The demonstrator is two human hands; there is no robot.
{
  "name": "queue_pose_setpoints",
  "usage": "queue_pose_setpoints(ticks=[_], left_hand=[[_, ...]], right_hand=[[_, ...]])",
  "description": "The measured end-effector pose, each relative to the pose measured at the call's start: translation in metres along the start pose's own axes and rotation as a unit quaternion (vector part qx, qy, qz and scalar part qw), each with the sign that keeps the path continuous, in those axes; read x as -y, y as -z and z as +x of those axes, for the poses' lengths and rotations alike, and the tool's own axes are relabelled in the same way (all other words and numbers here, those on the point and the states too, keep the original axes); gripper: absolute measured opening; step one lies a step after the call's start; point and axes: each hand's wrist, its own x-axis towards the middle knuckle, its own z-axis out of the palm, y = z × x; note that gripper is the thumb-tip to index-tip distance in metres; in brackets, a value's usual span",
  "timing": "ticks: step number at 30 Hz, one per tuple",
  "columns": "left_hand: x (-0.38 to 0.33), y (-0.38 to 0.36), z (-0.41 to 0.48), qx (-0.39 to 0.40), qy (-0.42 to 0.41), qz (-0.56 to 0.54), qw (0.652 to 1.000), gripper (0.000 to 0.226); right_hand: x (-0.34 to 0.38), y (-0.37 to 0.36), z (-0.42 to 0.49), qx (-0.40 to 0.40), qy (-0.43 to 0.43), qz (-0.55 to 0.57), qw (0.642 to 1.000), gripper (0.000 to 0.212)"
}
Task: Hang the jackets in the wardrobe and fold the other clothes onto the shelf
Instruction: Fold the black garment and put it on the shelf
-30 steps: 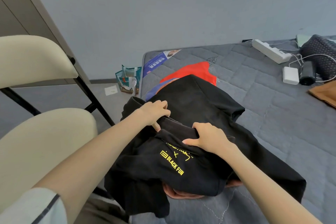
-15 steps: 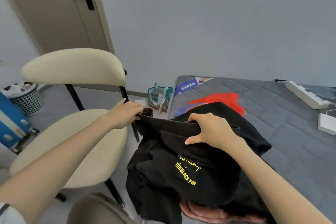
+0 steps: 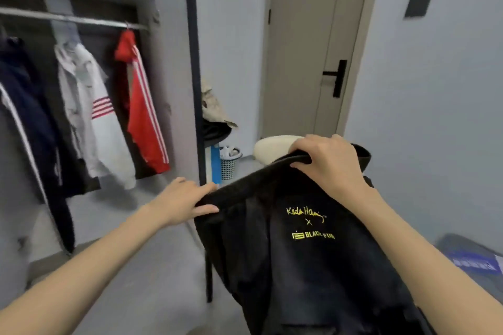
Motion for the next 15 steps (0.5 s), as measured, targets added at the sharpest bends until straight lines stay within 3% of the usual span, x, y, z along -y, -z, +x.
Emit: queue_pose_setpoints(ticks=[5,8,11,15], left_hand=[[0.052,0.007,-0.100,-0.017,0.082,-0.026,0.996,0.032],[0.069,0.009,-0.148,-0.045,0.153,-0.027,0.987,0.029],[0.081,0.012,-0.183,-0.015,0.251,0.060,0.966,0.034],[0.105,0.032,-0.218,0.029,0.377,0.174,0.909,0.043]], right_hand=[[0.078,-0.029,0.068,-0.117,0.064,0.094,0.987,0.014],[0.118,-0.044,0.092,-0.144,0.077,0.144,0.976,0.013],[0.143,-0.057,0.103,-0.126,0.077,0.176,0.973,0.011],[0.166,-0.078,0.099,-0.043,0.102,0.141,0.984,0.020]])
